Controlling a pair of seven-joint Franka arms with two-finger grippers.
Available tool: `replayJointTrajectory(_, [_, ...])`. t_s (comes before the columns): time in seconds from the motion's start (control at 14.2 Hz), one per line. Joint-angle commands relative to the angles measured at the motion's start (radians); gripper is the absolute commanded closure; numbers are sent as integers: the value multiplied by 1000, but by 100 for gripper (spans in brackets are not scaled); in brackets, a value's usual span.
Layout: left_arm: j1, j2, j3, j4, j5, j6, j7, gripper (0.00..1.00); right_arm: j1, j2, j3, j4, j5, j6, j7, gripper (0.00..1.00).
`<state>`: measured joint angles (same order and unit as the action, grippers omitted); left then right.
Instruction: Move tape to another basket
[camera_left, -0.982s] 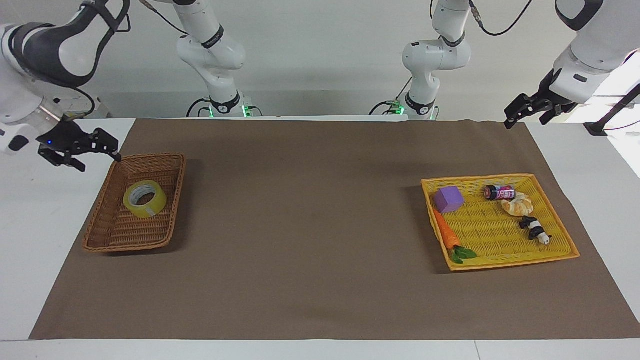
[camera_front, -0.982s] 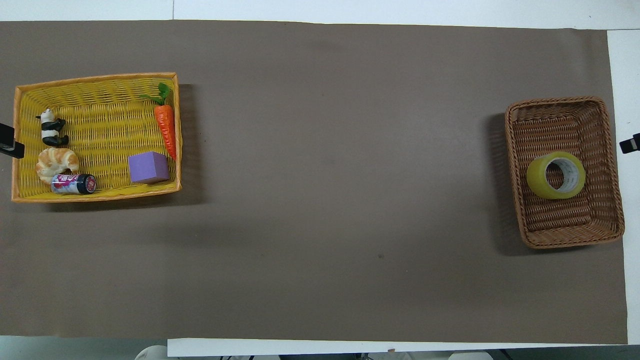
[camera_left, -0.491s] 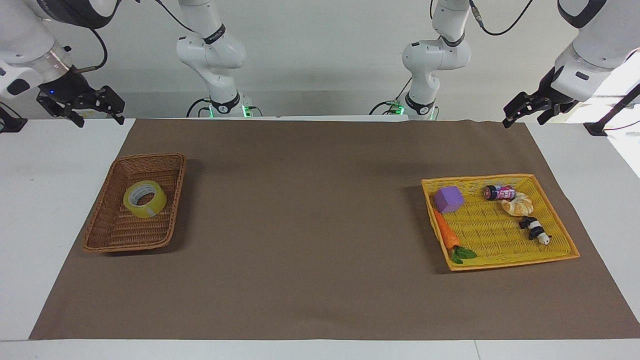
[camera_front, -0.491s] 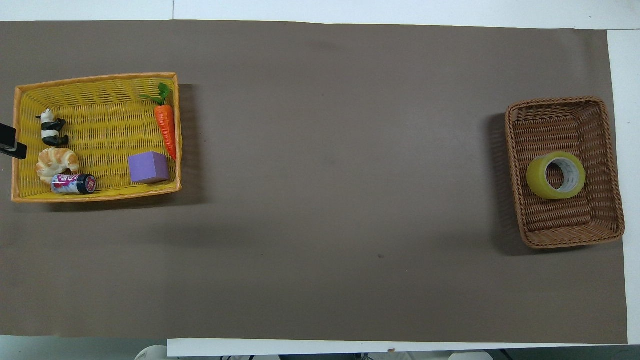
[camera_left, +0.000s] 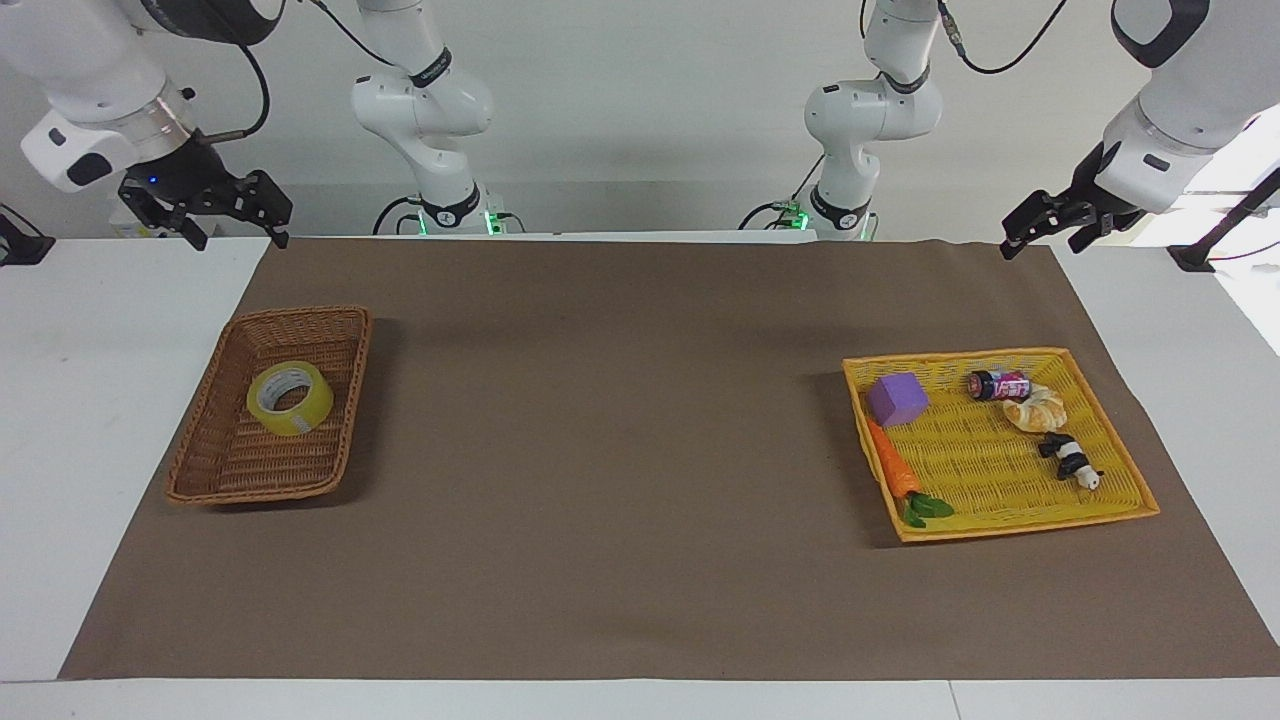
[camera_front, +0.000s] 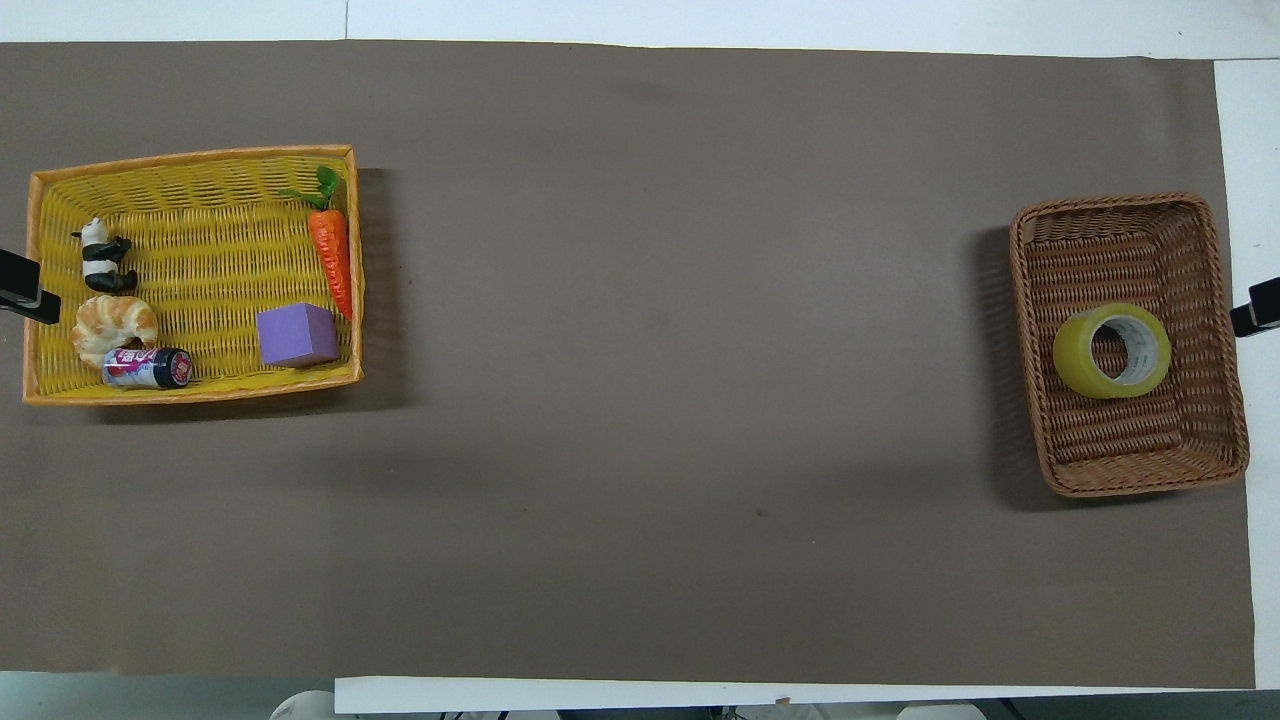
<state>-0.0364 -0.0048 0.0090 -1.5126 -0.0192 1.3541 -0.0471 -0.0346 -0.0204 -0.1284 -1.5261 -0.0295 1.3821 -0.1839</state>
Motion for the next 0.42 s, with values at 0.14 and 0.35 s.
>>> replayJointTrajectory(0.14, [7, -23, -1, -24, -7, -1, 7, 0, 13, -16, -20, -5, -18, -14, 4, 0])
replayJointTrajectory(0.35, [7, -23, -1, -24, -7, -1, 7, 0, 12, -18, -27, -5, -18, -18, 4, 0])
